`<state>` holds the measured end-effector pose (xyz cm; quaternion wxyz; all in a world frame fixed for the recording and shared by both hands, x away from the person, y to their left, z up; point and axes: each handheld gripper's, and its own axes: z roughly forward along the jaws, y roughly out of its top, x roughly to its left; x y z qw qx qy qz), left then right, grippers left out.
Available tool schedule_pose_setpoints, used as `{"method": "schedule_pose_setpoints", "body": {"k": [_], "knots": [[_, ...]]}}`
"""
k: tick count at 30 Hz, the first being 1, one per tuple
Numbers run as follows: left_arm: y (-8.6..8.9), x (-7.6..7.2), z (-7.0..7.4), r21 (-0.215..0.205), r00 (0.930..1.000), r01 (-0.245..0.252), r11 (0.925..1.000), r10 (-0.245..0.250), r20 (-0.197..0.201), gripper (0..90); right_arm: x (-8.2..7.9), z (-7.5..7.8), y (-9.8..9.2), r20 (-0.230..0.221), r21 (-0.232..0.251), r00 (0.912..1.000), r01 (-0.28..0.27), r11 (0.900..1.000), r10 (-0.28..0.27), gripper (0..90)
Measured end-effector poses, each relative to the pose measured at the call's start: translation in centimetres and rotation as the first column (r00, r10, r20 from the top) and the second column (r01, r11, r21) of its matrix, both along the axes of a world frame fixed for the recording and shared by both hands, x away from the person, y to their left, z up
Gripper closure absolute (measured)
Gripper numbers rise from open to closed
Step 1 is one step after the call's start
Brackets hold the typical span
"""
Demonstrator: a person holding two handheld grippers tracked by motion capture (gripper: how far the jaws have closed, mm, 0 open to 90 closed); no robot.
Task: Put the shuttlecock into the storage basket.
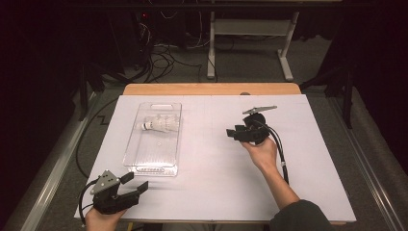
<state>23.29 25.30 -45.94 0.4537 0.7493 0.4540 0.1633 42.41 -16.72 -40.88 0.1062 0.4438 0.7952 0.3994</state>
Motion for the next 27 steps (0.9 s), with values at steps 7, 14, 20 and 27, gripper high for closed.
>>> {"method": "schedule_pose_setpoints", "body": {"k": [7, 14, 20, 27], "knots": [[0.0, 0.0, 0.0, 0.000, 1.0000, -0.001, 1.0000, 0.001, 0.000, 33.4, -0.5, -0.3, -0.7, 0.005, 0.005, 0.9999, 0.012, 1.000, -0.013, 54.3], [0.0, 0.0, 0.0, -0.002, 1.0000, -0.005, 1.0000, 0.005, 0.001, 33.3, -1.1, -0.4, -1.4, 0.010, 0.009, 0.9998, 0.020, 1.000, -0.020, 54.0], [0.0, 0.0, 0.0, -0.001, 1.0000, -0.004, 1.0000, 0.004, 0.001, 33.3, -1.5, -0.8, -2.2, -0.004, 0.030, 0.9996, 0.027, 0.999, -0.026, 53.6], [0.0, 0.0, 0.0, 0.000, 1.0000, -0.001, 1.0000, 0.001, 0.000, 33.3, -2.0, -1.1, -2.8, -0.010, 0.028, 0.9993, 0.035, 0.999, -0.035, 51.7]]}}
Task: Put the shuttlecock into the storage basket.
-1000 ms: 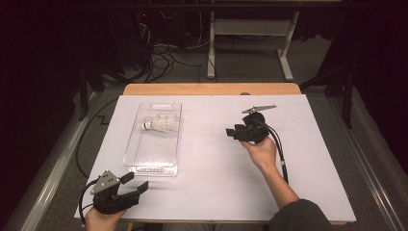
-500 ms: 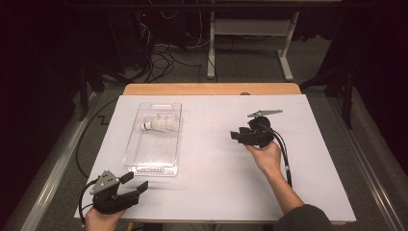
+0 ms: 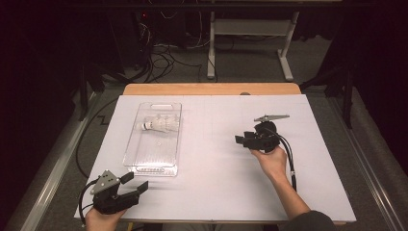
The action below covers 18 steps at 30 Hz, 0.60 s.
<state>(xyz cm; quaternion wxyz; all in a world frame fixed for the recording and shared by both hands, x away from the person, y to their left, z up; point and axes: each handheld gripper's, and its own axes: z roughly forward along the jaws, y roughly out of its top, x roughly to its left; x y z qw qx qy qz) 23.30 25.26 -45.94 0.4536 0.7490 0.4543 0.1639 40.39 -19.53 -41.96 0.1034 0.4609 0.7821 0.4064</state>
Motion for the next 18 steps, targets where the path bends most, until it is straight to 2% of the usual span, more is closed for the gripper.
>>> {"method": "schedule_pose_setpoints", "body": {"k": [7, 18], "knots": [[0.0, 0.0, 0.0, 0.002, 1.0000, 0.001, 1.0000, -0.001, 0.000, 33.3, -0.3, -0.5, -0.4, 0.002, -0.019, 1.0000, 0.003, 1.000, -0.003, 50.5], [0.0, 0.0, 0.0, 0.002, 1.0000, -0.001, 1.0000, 0.001, 0.001, 33.3, -1.0, -0.6, -1.1, 0.014, -0.018, 0.9999, 0.008, 1.000, -0.007, 49.8]]}}
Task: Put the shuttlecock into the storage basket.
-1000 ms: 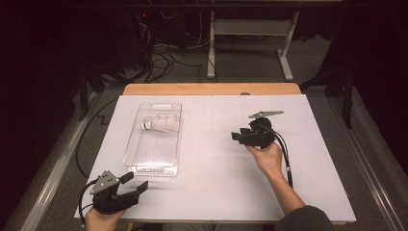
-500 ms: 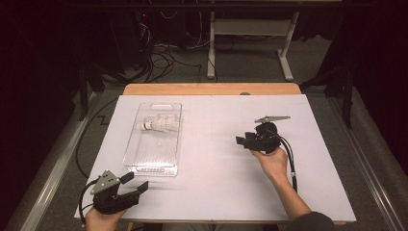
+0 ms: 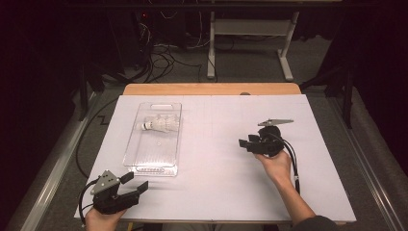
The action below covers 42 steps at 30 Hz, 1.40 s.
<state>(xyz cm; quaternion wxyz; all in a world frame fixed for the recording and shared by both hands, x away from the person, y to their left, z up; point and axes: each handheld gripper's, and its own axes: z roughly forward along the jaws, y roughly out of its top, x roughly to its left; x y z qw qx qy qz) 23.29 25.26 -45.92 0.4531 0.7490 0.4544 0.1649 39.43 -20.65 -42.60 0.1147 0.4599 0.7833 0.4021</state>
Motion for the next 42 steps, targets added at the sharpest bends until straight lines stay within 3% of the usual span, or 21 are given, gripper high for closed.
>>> {"method": "schedule_pose_setpoints", "body": {"k": [22, 42], "knots": [[-0.2, 0.0, 0.0, 0.004, 1.0000, 0.009, 1.0000, -0.009, 0.000, 33.3, -2.2, -0.9, -2.0, 0.017, 0.025, 0.9991, 0.037, 0.999, -0.038, 48.0], [0.0, 0.0, 0.1, 0.003, 1.0000, 0.001, 1.0000, -0.001, 0.003, 33.4, -3.8, -1.2, -3.5, 0.053, 0.017, 0.9969, 0.057, 0.998, -0.058, 46.2]]}}
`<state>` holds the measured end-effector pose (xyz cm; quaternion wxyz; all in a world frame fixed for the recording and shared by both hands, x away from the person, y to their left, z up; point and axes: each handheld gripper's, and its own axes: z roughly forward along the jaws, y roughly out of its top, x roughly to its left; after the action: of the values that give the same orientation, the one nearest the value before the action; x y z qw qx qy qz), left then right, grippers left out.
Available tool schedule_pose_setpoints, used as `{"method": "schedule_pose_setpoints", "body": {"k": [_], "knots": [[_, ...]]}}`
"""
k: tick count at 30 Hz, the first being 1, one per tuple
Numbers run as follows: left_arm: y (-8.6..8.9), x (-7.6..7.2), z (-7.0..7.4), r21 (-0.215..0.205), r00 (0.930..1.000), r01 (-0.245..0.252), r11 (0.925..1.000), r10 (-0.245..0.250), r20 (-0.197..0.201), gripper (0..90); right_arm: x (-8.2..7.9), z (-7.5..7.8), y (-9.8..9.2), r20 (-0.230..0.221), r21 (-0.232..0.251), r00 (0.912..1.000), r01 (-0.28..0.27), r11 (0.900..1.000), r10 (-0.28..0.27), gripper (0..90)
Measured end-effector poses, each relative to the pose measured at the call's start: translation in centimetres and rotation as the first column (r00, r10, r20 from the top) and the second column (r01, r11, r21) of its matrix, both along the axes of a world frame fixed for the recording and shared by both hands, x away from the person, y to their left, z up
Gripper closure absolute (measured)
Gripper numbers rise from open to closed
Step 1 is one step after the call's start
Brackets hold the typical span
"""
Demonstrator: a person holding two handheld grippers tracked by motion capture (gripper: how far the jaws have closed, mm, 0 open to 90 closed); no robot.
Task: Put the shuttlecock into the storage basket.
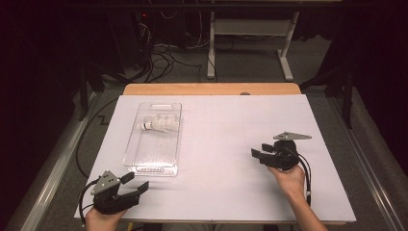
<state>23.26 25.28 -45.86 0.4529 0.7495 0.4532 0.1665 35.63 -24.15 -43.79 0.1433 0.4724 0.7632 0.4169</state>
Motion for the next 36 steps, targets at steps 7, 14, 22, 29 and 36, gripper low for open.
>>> {"method": "schedule_pose_setpoints", "body": {"k": [7, 14, 22, 29, 36], "knots": [[0.2, 0.1, 0.0, 0.001, 1.0000, -0.007, 1.0000, 0.007, -0.002, 33.3, -0.6, -0.1, -0.6, 0.007, -0.002, 1.0000, 0.002, 1.000, -0.002, 46.2], [0.2, 0.1, 0.0, 0.002, 1.0000, -0.008, 1.0000, 0.008, -0.002, 33.3, -1.2, -0.1, -1.2, 0.012, 0.005, 0.9998, 0.014, 1.000, -0.014, 45.6], [0.3, 0.1, 0.0, 0.000, 0.9999, -0.013, 0.9999, 0.013, 0.001, 33.3, -2.0, -0.3, -1.6, 0.021, -0.001, 0.9997, 0.015, 1.000, -0.015, 45.2], [0.2, 0.1, 0.0, 0.000, 0.9999, -0.012, 0.9999, 0.012, 0.001, 33.3, -2.6, -0.5, -2.5, 0.020, 0.007, 0.9994, 0.029, 1.000, -0.030, 44.4], [0.2, 0.2, 0.1, -0.001, 0.9999, -0.012, 0.9999, 0.012, 0.000, 33.3, -3.2, -0.5, -3.3, 0.027, 0.008, 0.9983, 0.051, 0.999, -0.051, 44.1]]}}
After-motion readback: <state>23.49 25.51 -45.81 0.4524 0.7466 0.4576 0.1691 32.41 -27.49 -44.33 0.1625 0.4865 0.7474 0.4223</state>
